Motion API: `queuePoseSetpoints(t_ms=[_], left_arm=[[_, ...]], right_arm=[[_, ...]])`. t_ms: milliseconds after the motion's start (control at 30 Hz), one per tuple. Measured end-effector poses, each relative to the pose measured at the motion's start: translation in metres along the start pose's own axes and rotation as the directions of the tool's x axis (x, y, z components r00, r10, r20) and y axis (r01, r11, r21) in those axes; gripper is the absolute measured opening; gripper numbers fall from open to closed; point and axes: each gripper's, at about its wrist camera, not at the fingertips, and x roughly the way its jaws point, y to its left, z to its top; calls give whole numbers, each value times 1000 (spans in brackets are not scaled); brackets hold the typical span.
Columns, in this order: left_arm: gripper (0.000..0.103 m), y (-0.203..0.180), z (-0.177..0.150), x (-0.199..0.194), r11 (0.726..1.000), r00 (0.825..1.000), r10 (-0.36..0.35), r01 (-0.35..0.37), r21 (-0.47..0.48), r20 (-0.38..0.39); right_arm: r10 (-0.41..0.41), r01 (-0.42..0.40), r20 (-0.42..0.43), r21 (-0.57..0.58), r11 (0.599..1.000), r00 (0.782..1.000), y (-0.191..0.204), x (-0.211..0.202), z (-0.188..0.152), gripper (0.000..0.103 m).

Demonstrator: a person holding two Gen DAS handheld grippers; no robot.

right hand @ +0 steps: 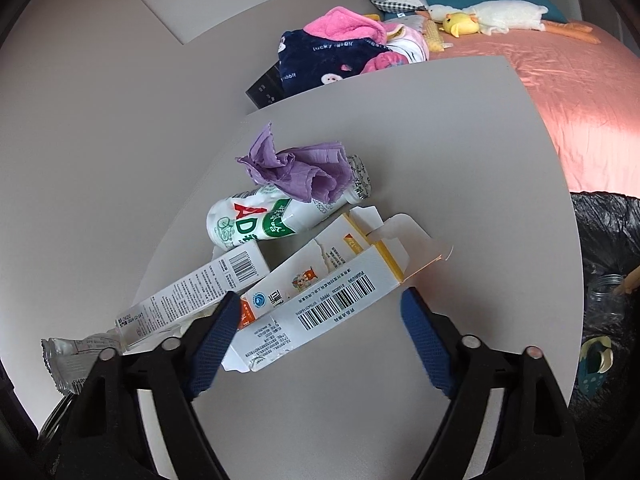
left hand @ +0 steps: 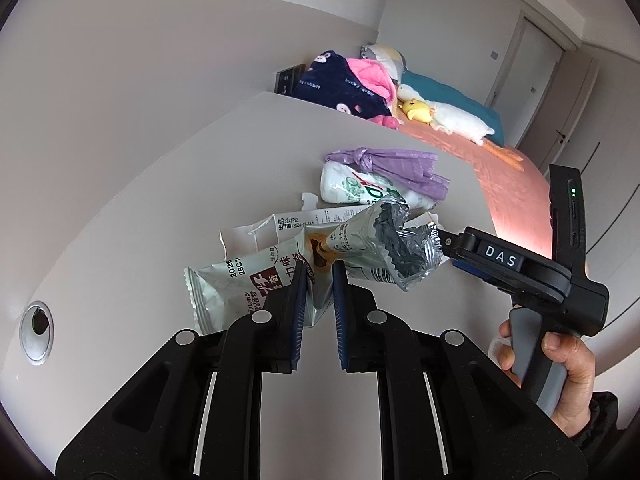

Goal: Collect trash
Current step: 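Grasp the white barcode box with the right tool while the left tool holds the wrapper, then carry the wrapper and white box with both tools over the trash bag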

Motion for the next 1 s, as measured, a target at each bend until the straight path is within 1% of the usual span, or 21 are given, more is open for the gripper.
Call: queuePoseSetpoints(t_ms=[133,167,200,233,300,367,467,667,867,1000], left_arm=[[13,1,1,0,1000,1000,-8,8,-2,-1],[13,0,1,0,1000,1000,-10,10,-1,-1],[13,0,1,0,1000,1000,-11,11,0,-2],[13,0,1,0,1000,1000,-11,11,1,-4],[13,0,1,1,1000,1000,-12,12,0,-6],[13,-1,0,0,1000,1000,-15,15,-2,-6],[13,-1,1,0,1000,1000,-19,19,-2,-7],[13,-5,0,3,999,999,-40,40,-10,-16],[13,-17,1,3,999,999,-47,47,6,-13],[13,-25,-1,2,998,998,-59,59,1,-12]], right_arm=[[22,-22,-7,6,1000,1000,-2,1,0,66],[26,-26,-8,3,1000,1000,-2,2,-1,62],[33,-33,-10,-3,999,999,-1,3,-1,54],[37,-37,-12,-8,999,999,-1,4,-1,50],[60,-60,-20,-15,998,998,0,5,-2,33],[72,-72,-15,-23,997,997,1,3,-3,28],[64,-64,8,-43,997,998,2,-5,-6,27],[56,-55,17,-64,996,998,-1,-18,-9,26],[50,-48,37,-72,996,998,-11,-35,-12,26],[46,-42,58,-73,996,997,-21,-50,-11,23]])
